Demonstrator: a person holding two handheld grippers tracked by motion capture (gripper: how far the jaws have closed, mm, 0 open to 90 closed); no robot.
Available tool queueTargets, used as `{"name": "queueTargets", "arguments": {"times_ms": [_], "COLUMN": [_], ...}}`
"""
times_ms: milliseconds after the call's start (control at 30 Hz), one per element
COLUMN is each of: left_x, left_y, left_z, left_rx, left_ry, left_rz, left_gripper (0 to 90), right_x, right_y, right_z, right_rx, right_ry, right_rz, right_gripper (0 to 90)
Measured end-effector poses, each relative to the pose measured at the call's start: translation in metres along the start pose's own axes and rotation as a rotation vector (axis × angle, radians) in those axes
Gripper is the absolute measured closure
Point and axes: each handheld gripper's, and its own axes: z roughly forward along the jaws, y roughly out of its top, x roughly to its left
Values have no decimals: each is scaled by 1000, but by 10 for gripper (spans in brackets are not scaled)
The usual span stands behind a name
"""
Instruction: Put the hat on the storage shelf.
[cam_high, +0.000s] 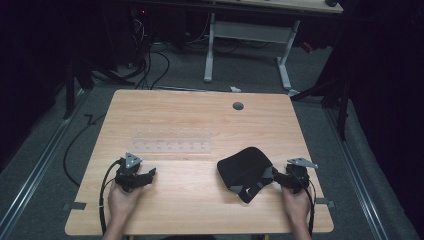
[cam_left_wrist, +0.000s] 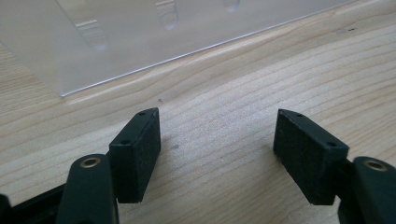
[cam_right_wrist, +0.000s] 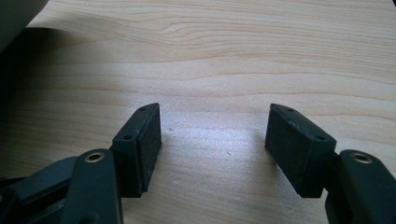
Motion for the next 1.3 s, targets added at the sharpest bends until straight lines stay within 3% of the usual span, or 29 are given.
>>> {"name": "queueTargets", "arguments": {"times_ms": [733,867,1300], "left_x": [0,0,0], "left_y": [0,0,0], "left_z": [0,0,0], "left_rx": [-1,-2,-2], "left_ry": [2,2,3], "left_rz": [0,0,0], "left_gripper": [323,323,323], "right_x": [-3,-5,-12], "right_y": [0,0,-12], "right_z": [-1,-4,-36], "right_rx": [1,23,-62], "right_ry": [18,15,97], "right_rz": [7,11,58], "right_gripper": [361,400,428]}}
